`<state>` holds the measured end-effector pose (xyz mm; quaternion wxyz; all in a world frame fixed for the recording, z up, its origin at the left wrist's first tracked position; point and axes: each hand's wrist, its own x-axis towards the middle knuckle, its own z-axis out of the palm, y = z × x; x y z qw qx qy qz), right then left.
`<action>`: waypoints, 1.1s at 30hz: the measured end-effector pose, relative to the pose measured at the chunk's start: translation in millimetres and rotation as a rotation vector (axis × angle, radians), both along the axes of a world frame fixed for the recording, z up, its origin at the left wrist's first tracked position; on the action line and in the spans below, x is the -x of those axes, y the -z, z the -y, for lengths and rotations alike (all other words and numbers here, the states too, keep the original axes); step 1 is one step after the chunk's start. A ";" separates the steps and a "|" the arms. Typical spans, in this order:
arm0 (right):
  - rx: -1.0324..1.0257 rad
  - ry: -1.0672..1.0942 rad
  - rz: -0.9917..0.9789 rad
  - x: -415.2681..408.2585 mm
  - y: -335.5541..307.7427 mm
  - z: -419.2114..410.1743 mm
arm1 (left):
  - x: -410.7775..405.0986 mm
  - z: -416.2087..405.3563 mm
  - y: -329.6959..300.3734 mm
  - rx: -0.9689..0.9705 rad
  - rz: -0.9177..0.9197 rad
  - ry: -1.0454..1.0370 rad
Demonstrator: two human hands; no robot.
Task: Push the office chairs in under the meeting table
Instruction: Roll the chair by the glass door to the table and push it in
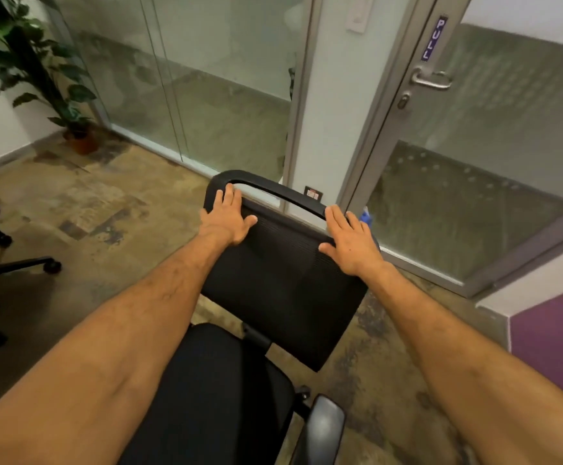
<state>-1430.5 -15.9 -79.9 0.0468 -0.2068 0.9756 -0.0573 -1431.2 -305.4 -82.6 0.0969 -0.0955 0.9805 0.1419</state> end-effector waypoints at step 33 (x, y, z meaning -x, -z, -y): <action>-0.323 -1.169 -0.134 148.2 -28.5 39.2 | -133.7 -184.4 -18.7 -0.430 -0.123 -0.784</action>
